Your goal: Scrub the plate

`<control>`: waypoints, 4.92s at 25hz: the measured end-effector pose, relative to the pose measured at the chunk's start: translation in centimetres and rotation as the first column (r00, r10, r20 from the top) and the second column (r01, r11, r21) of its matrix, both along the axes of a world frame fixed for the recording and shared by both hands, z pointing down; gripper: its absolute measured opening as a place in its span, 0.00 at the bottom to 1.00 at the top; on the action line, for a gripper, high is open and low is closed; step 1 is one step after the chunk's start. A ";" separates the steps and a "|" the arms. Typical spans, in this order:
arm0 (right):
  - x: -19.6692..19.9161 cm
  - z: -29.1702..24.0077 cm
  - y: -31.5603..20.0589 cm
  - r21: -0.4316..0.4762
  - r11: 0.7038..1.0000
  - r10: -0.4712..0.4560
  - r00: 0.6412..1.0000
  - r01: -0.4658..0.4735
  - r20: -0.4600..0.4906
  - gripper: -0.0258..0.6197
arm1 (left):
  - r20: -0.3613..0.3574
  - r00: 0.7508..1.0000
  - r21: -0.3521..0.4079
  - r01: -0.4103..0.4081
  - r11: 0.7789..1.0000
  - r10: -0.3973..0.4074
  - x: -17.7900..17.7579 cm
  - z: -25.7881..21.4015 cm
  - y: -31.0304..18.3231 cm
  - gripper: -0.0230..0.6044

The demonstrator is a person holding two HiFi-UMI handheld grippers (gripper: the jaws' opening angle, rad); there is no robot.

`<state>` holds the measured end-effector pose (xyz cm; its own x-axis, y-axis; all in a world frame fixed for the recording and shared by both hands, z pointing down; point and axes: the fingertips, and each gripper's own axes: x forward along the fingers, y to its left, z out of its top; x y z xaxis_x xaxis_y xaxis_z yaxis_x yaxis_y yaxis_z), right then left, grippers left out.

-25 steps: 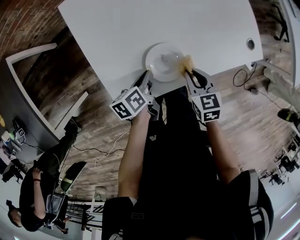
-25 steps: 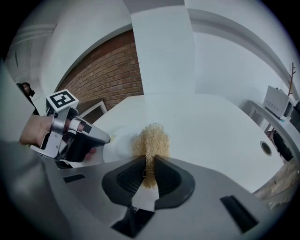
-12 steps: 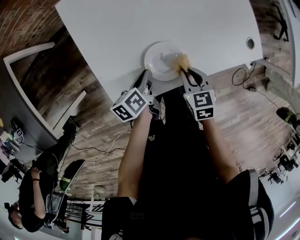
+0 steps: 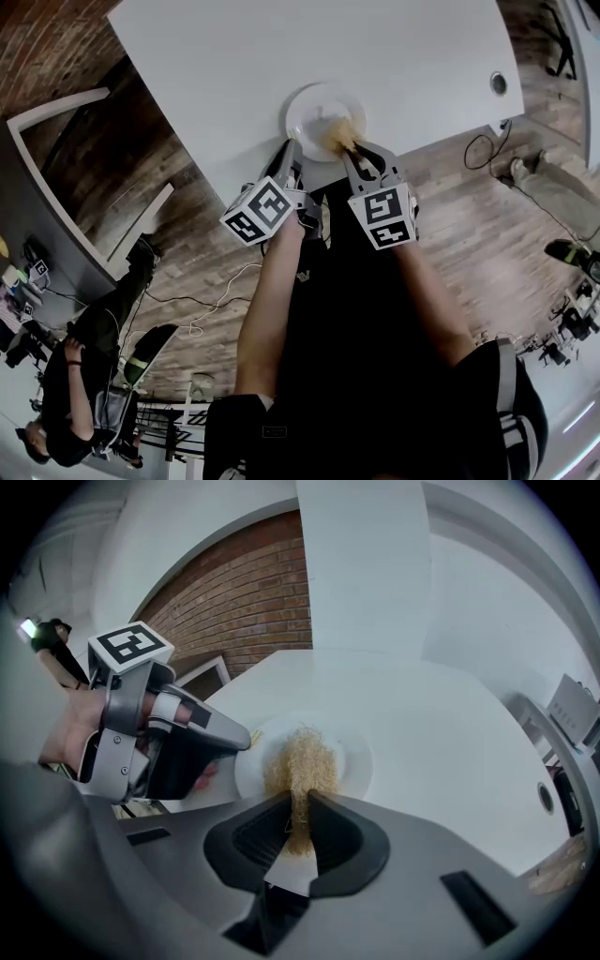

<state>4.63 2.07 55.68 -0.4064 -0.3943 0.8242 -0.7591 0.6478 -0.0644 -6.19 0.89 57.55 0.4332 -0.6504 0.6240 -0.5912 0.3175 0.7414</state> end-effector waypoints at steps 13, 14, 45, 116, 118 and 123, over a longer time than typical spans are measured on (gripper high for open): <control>-4.5 -0.1 1.6 -0.072 0.993 -0.091 0.992 0.098 0.088 0.11 | -0.009 1.000 -0.010 -0.001 1.000 0.001 0.1 -0.1 -0.5 0.07; -4.3 -0.1 1.5 -0.072 0.992 -0.093 0.992 0.100 0.083 0.11 | -0.003 1.000 -0.008 -0.006 1.000 0.006 0.1 -0.1 -0.5 0.07; -4.8 0.8 -2.0 -0.090 0.991 -0.099 0.995 0.100 0.018 0.11 | -0.011 1.000 -0.028 0.008 1.000 -0.008 0.1 0.0 -0.3 0.07; -7.0 0.9 -3.8 -0.116 0.980 -0.155 0.987 0.159 0.040 0.11 | -0.036 0.999 -0.040 0.002 0.999 -0.003 -0.1 0.2 -0.2 0.07; -8.2 0.9 -2.9 -0.126 0.975 -0.178 0.982 0.185 0.066 0.11 | -0.025 1.000 -0.038 -0.008 0.999 0.007 -0.1 0.1 -0.1 0.07; -8.5 0.9 -3.0 -0.137 0.965 -0.211 0.972 0.224 0.103 0.11 | -0.013 0.999 -0.035 -0.046 0.998 0.045 0.4 -0.1 -0.1 0.07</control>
<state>-3.87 -0.92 56.55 -0.5418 -0.1662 0.8239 -0.5884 0.7750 -0.2306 -5.82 0.77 57.48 0.4697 -0.6078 0.6403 -0.5964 0.3163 0.7377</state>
